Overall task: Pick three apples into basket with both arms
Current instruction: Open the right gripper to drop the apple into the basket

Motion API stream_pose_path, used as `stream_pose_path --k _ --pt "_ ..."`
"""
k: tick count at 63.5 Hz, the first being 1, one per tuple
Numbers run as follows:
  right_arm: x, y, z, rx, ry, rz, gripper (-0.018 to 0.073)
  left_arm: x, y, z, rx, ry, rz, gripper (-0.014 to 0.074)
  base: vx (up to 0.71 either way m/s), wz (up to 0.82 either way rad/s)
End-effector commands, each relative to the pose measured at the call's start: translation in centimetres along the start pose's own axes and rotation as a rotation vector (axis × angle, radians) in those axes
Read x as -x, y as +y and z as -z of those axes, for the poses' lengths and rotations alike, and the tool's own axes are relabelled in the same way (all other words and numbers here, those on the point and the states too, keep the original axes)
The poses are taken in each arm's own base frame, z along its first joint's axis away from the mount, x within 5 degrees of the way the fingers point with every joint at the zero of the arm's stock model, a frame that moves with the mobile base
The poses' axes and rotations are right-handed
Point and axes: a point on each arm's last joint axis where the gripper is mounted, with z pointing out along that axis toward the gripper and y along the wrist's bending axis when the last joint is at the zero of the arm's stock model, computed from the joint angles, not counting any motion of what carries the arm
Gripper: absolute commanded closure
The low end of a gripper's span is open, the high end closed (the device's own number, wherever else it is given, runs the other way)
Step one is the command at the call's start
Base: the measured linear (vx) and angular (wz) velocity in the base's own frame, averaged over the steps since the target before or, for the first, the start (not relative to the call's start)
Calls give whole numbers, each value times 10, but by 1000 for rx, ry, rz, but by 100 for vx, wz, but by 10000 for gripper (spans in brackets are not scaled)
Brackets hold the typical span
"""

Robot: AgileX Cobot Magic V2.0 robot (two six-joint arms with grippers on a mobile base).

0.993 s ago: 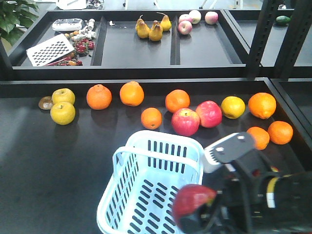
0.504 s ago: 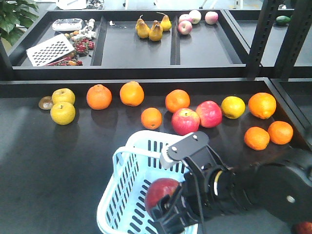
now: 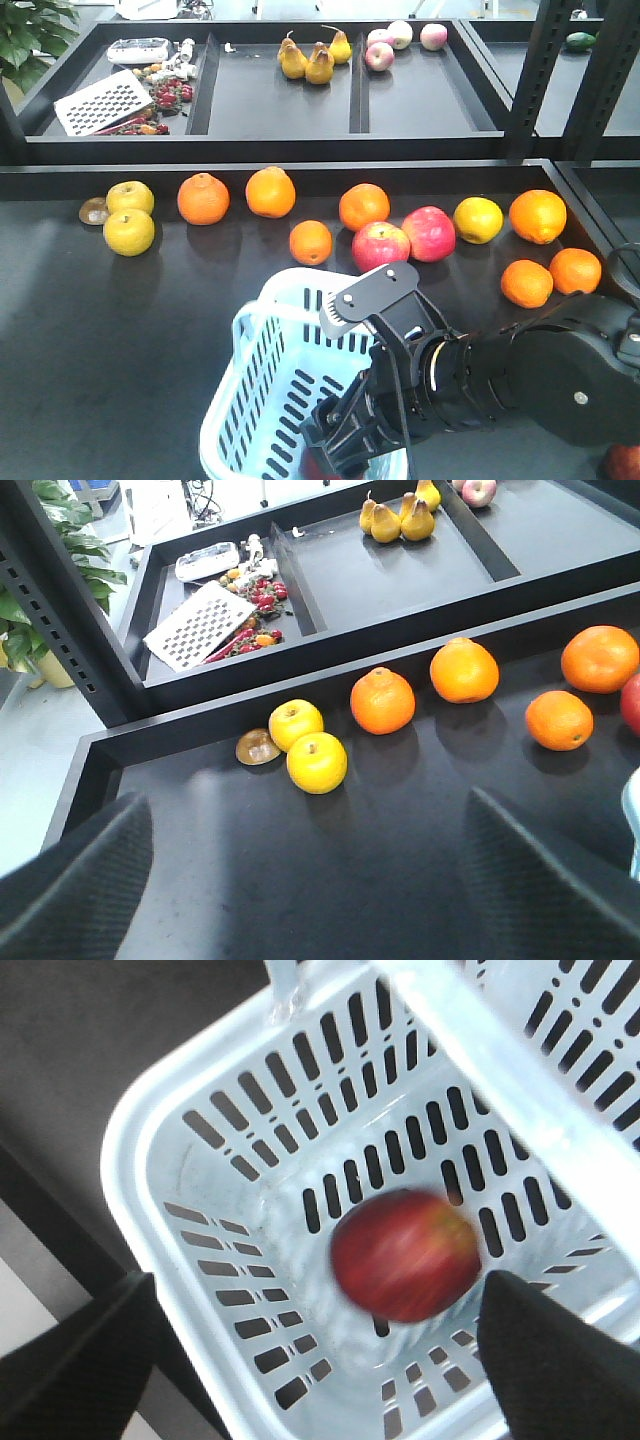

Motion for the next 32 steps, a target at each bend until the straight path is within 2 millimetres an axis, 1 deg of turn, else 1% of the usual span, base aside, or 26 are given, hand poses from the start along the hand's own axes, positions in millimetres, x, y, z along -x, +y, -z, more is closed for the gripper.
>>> stream_pose_path --k 1,6,11,20,28,32 --pt "13 2 12 3 -89 10 -65 13 2 5 13 -89 8 6 0 0" --pt "9 3 15 9 -52 11 -62 13 2 5 13 -89 8 6 0 0" --pt "4 4 23 16 -10 13 -55 13 2 5 13 -89 8 6 0 0" --pt "-5 3 43 -13 37 7 -39 13 2 5 13 -89 8 6 0 0" --pt "-13 -13 65 -133 66 -56 -29 13 2 5 13 -89 8 6 0 0" --pt "-17 -28 76 -224 73 -88 -29 13 2 5 13 -89 8 6 0 0"
